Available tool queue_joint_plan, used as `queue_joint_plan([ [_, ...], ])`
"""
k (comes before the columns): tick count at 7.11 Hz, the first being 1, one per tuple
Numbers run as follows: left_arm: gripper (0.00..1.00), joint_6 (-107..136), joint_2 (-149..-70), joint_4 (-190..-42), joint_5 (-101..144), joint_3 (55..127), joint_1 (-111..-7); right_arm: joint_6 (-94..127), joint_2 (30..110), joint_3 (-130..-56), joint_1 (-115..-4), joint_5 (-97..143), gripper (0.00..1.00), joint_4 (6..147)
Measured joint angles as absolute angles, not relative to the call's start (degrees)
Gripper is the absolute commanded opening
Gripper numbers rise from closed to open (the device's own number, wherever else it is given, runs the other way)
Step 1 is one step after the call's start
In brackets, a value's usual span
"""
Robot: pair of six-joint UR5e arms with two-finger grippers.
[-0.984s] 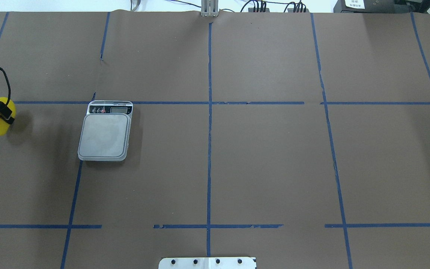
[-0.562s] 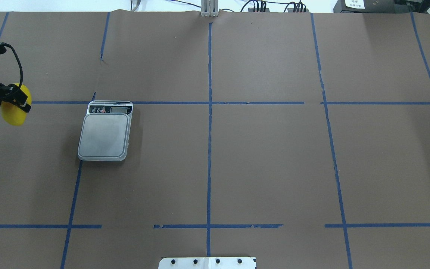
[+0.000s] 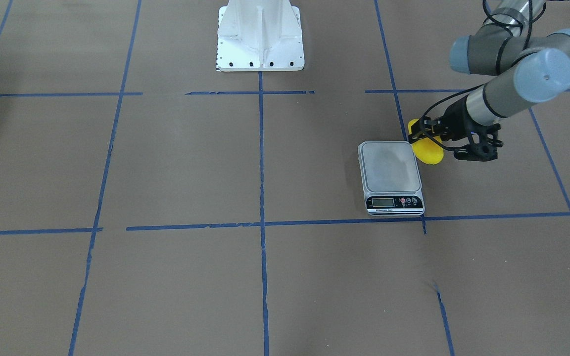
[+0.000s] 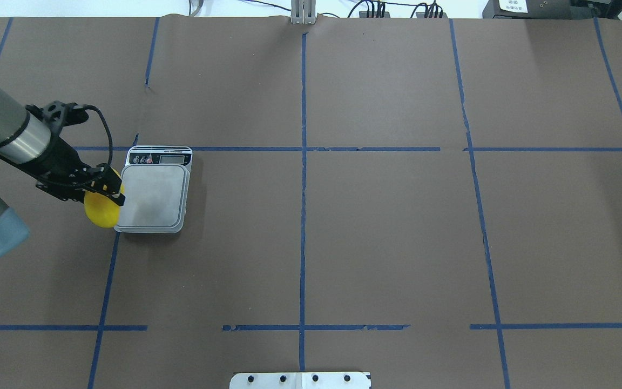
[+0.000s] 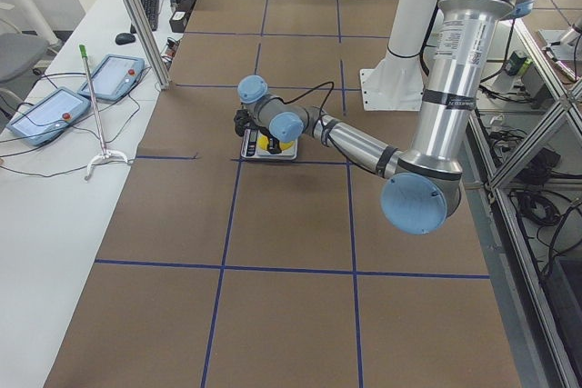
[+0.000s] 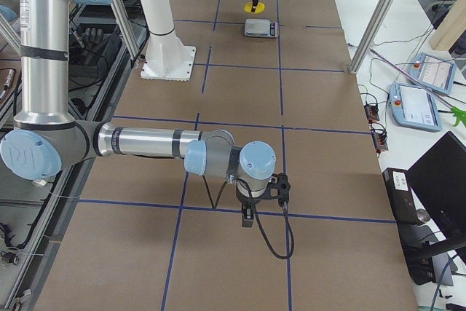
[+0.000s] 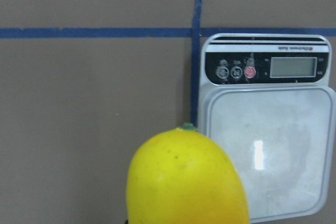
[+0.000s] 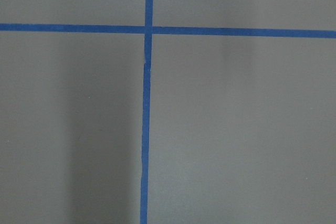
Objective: Weigh mango
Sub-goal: 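Lift the mango and carry it with the left gripper over the scale, then lower the mango onto the scale platform and open the left gripper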
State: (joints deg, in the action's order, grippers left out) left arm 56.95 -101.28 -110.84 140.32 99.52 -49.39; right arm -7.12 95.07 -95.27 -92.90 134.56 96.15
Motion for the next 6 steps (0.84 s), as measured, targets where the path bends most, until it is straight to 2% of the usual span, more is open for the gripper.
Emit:
queue_joint_plan([
  [3, 0.00, 62.4, -105.4, -116.0, 140.0, 94.7, -46.4, -7.1, 95.1, -95.3, -92.9, 134.6, 1.00, 96.2],
  [6, 0.00, 62.5, -106.8, -116.2, 138.6, 92.9, -46.8, -7.1, 95.1, -95.3, -92.9, 134.6, 1.00, 96.2],
])
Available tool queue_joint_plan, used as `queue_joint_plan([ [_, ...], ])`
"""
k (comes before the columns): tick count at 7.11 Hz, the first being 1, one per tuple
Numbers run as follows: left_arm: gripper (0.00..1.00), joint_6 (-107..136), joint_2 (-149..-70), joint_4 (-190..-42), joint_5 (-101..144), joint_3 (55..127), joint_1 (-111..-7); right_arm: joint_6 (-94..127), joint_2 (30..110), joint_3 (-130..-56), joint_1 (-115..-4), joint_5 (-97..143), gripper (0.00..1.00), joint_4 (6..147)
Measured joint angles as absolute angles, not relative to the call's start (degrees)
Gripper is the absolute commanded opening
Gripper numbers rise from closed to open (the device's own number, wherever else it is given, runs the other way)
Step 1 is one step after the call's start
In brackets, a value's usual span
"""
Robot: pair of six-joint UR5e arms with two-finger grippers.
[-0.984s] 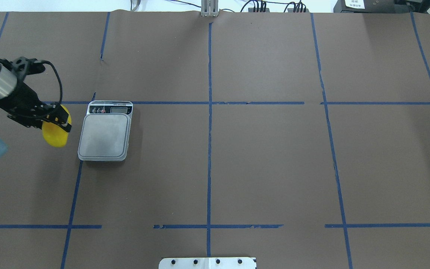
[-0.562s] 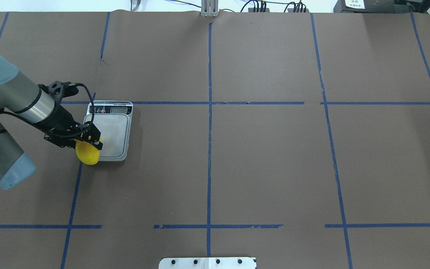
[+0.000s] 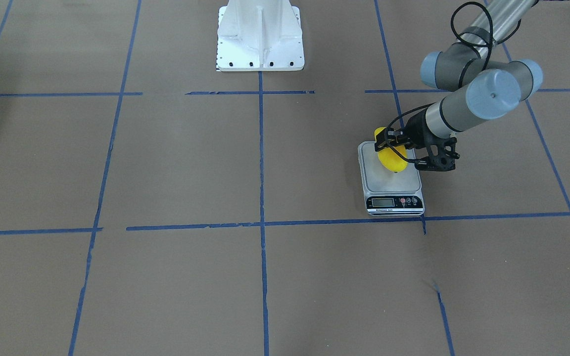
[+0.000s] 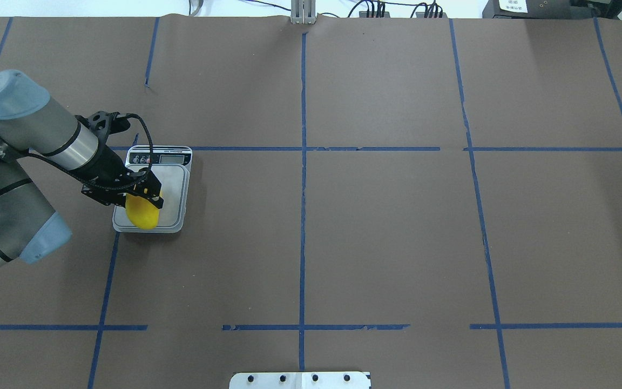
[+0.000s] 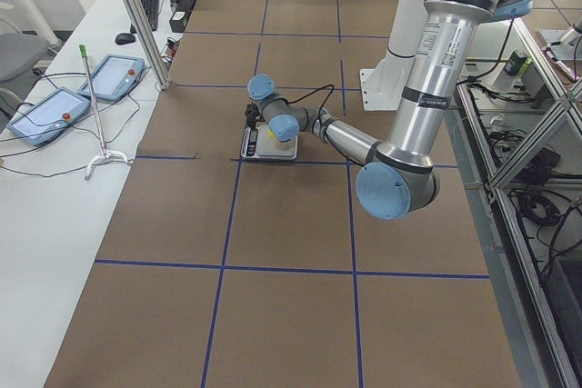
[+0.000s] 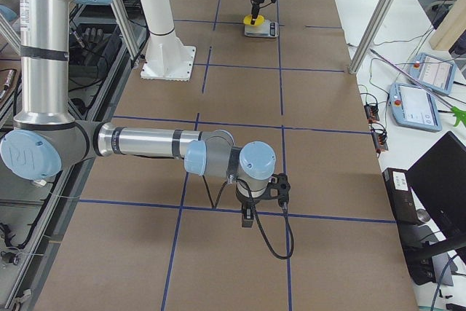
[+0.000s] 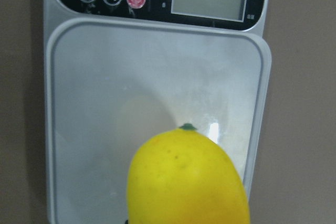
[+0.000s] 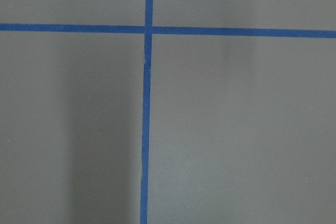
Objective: Weigh mango
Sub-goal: 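Lower the mango onto the scale platform and open the left gripper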
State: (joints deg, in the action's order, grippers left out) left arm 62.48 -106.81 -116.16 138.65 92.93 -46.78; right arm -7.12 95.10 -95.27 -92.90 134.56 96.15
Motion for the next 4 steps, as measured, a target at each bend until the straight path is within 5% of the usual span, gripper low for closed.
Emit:
queue_joint_plan([
  [3, 0.00, 62.5, -107.2, -116.2, 136.0, 92.4, -47.4, -7.1, 95.1, -95.3, -92.9, 134.6, 1.00, 96.2],
  [4, 0.52, 62.5, -107.7, -116.3, 135.2, 92.0, -47.4, -7.1, 95.1, -95.3, -92.9, 134.6, 1.00, 96.2],
])
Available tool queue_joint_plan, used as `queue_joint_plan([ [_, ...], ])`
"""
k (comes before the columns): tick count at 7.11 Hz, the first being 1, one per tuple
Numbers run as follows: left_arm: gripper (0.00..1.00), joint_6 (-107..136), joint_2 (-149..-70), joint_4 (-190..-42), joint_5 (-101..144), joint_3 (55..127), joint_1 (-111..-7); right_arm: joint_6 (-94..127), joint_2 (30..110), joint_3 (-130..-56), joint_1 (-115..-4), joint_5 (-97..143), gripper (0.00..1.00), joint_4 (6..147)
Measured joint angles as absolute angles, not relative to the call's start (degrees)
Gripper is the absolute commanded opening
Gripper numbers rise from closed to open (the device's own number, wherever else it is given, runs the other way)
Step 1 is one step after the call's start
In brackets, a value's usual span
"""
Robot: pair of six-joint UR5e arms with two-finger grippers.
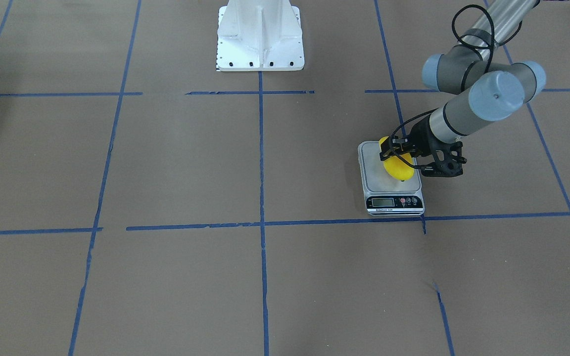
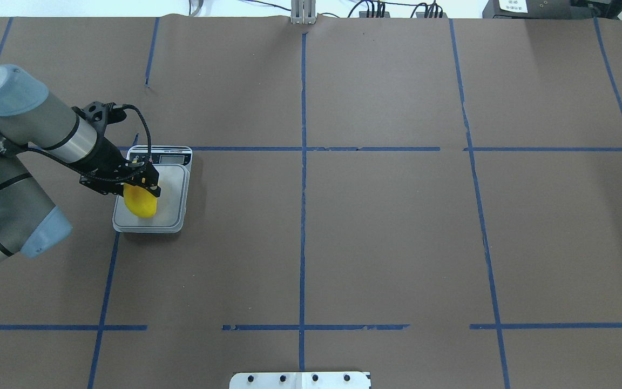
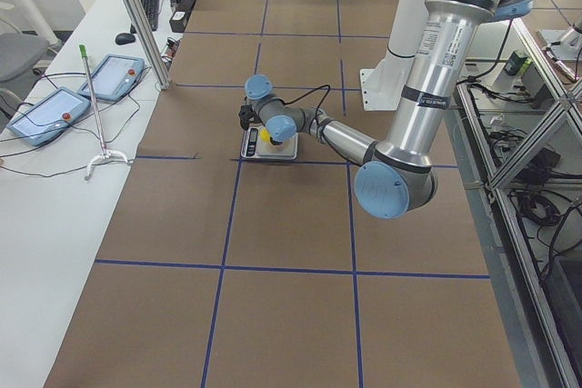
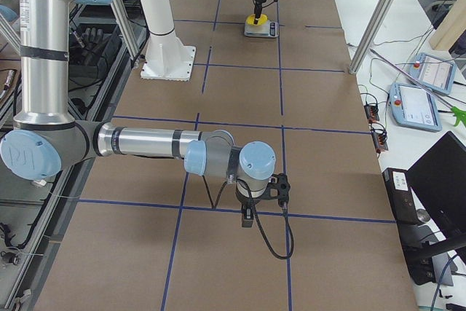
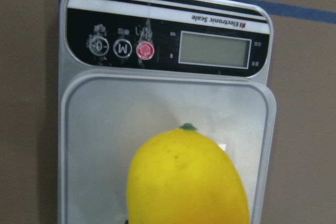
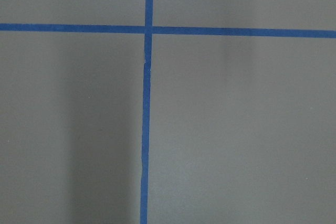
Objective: Weigh mango
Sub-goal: 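Lower the mango onto the scale platform and open the left gripper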
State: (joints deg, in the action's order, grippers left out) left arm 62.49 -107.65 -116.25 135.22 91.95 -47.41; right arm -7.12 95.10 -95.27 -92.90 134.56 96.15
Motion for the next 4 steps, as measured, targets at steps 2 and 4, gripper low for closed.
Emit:
queue_joint_plan([
  [2, 1.00, 62.4, -108.4, -116.4, 134.8, 90.8, -47.4, -7.1, 95.1, -95.3, -92.9, 134.6, 1.00, 96.2],
  [4, 1.00, 62.5, -108.6, -116.3, 134.7, 90.4, -47.4, -7.1, 95.1, -95.3, -92.9, 134.6, 1.00, 96.2],
])
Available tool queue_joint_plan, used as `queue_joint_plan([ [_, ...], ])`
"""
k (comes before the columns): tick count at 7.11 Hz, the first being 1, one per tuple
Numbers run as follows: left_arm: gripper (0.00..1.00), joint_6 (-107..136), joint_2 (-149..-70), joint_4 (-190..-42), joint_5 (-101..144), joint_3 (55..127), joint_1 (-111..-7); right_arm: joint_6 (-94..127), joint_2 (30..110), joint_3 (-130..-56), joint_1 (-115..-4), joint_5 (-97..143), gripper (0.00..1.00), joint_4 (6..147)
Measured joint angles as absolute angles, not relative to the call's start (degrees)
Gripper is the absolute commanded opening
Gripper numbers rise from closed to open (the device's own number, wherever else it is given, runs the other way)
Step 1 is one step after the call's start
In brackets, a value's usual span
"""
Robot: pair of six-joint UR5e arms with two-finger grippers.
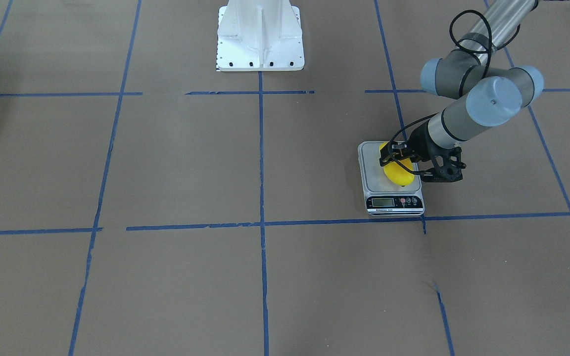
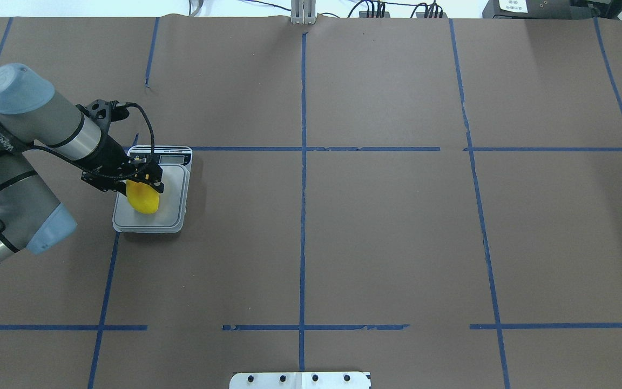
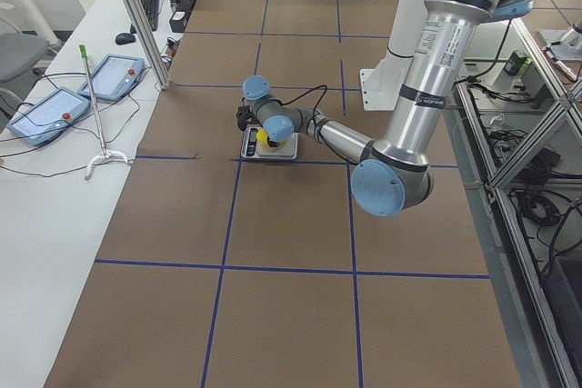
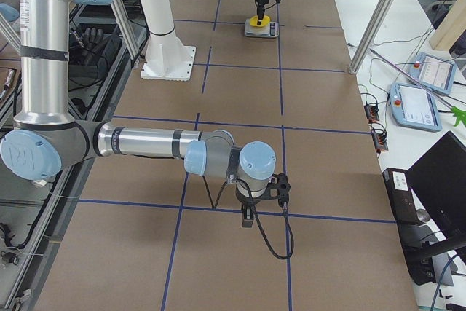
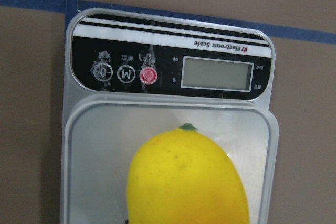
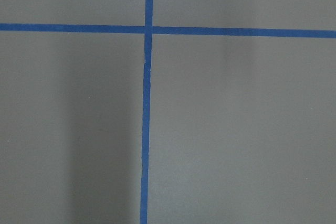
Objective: Weigh mango
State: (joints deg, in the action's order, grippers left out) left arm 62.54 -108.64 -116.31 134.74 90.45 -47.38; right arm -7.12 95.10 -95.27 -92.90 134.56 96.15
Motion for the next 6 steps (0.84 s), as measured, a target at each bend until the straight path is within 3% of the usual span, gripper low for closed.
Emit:
queue_joint_plan([
  [3, 1.00, 62.6, -107.9, -115.5, 135.0, 93.8, -50.3, -7.1, 95.1, -95.3, -92.9, 134.6, 1.00, 96.2],
  [6, 1.00, 52.7, -100.2, -115.1, 135.3, 96.8, -57.9, -7.1, 95.1, -95.3, -92.9, 134.6, 1.00, 96.2],
])
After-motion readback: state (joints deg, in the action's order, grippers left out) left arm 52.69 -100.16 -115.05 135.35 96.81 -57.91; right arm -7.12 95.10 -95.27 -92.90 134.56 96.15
